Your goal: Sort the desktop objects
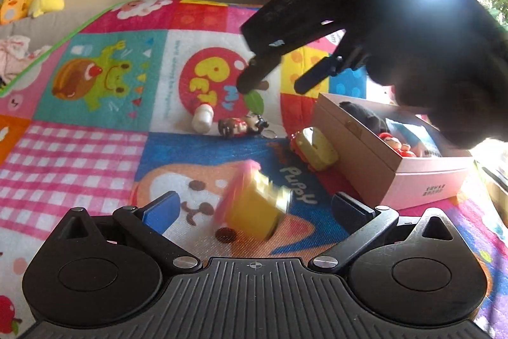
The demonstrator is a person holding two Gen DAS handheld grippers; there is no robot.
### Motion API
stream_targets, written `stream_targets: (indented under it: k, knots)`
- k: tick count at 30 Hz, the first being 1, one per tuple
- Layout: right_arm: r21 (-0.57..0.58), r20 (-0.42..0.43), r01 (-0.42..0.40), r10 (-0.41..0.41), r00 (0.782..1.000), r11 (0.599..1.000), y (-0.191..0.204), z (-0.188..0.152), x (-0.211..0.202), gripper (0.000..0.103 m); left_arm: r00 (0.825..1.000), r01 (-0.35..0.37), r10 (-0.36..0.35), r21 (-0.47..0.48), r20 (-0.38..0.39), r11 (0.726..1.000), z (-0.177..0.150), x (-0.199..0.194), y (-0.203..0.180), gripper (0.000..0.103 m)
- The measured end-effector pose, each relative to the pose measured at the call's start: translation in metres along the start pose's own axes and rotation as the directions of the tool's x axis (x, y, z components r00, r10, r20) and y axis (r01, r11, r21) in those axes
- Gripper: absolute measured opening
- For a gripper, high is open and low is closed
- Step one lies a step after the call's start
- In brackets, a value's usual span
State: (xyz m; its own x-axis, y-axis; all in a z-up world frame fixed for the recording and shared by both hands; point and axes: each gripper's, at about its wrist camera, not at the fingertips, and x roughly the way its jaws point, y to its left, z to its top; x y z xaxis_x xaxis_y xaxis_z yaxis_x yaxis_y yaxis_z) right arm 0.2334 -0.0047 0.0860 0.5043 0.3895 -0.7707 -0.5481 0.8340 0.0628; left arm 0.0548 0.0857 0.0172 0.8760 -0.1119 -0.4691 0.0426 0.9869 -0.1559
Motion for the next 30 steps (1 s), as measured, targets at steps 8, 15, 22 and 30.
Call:
stream_targets:
  k: [8,15,22,30]
  knots:
    - [0.111,-0.112,0.109,-0.097,0.989,0.988,-0.027,0.022,0.087,0.072,0.999,0.009,-0.011,-0.065,-0.033,0.998,0.000,0.005,0.008,0.103]
    - [0.095,-0.082,0.082,-0.074,0.994,0.992,-0.021,0.017,0.082,0.063,0.999,0.018,-0.022,-0.088,-0.047,0.996,0.000,0.008,0.013,0.103]
    - [0.015,0.041,-0.018,0.018,0.999,1.000,-0.024,-0.016,-0.002,0.063,0.999,0.032,-0.037,-0.103,-0.040,0.994,0.000,0.008,0.016,0.103]
    - [0.036,0.151,-0.036,0.030,0.988,0.999,-0.058,-0.119,-0.127,0.063,0.998,0.028,-0.031,-0.078,-0.046,0.997,0.001,0.008,0.010,0.103]
